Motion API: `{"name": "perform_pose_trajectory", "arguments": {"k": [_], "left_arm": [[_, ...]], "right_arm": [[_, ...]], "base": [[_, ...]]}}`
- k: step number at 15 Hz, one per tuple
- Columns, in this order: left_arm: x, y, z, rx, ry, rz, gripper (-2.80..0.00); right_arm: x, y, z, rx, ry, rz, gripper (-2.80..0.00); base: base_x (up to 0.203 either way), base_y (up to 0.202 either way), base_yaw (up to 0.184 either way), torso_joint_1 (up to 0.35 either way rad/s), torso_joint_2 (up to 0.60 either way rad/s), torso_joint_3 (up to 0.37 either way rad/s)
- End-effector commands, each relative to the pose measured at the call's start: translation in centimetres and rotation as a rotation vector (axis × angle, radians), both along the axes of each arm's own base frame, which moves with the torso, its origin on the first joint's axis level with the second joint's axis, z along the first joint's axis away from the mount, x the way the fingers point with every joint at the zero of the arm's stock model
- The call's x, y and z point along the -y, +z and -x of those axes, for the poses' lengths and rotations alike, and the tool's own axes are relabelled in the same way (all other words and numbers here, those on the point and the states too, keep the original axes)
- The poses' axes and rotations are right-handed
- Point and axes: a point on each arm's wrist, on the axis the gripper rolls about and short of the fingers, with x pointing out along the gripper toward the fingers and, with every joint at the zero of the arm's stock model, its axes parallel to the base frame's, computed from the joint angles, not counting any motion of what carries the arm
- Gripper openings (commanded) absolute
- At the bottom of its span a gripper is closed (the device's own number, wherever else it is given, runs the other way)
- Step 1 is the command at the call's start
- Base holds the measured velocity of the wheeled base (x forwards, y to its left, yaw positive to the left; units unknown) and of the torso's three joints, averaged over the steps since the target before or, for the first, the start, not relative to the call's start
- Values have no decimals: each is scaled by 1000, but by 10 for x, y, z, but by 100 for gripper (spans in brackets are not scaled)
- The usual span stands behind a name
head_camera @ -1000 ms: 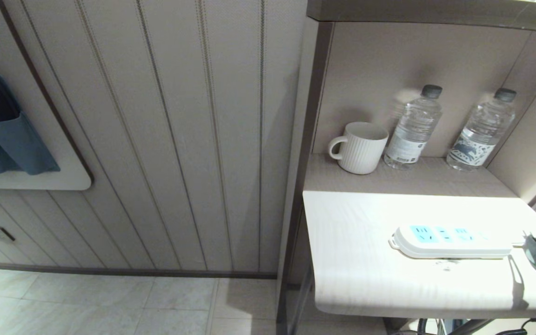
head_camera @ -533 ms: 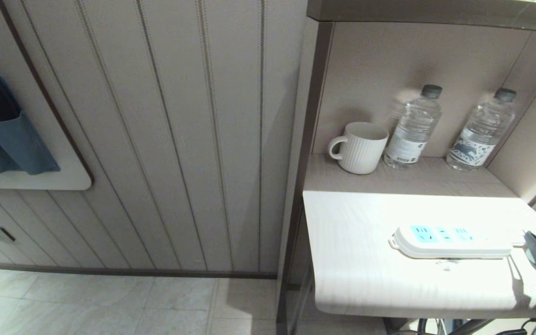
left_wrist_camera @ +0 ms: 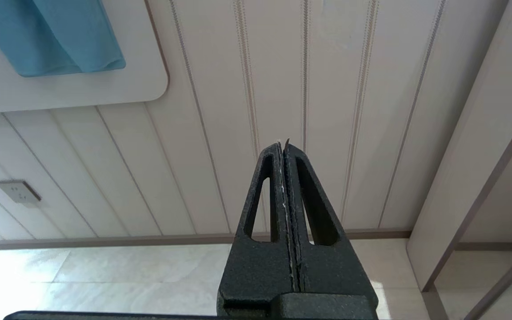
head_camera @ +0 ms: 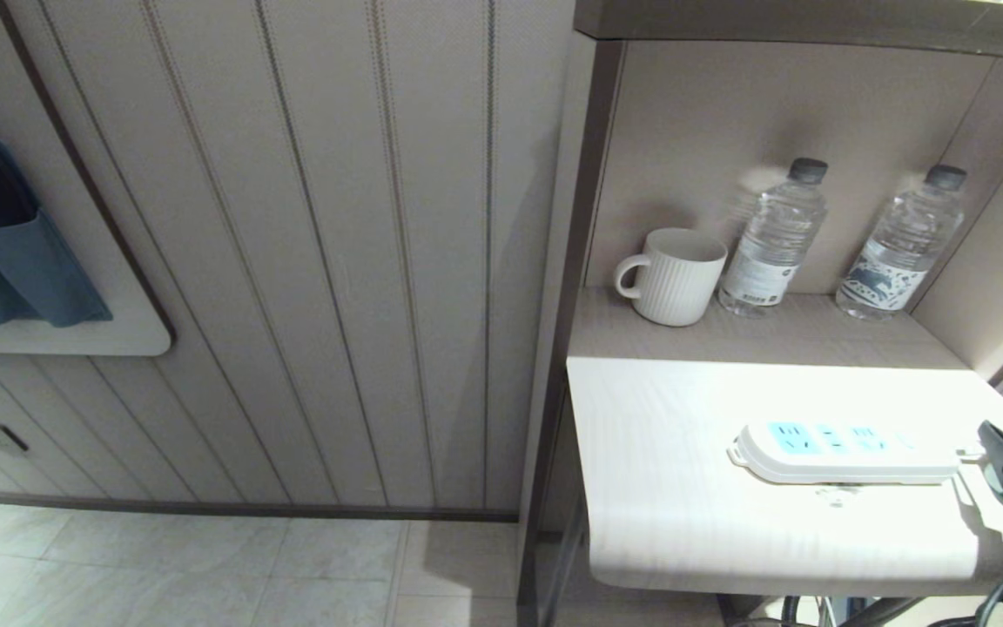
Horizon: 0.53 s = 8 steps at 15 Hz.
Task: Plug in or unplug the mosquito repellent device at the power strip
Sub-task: Pick up the mosquito repellent liquid
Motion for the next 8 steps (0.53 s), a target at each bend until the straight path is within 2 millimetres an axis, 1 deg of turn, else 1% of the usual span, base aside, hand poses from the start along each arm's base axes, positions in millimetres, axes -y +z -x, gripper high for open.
{"name": "perform_pose_trajectory", "arguments": {"k": [1, 8], "left_arm": [[0, 0, 0, 1, -1, 0, -280], [0, 0, 0, 1, 0, -1, -280]], "right_arm": [[1, 0, -3, 8, 1, 5, 0], [1, 1, -3, 20, 34, 12, 0]], "base": [[0, 0, 0, 0, 0, 0], [0, 0, 0, 0, 0, 0]]}}
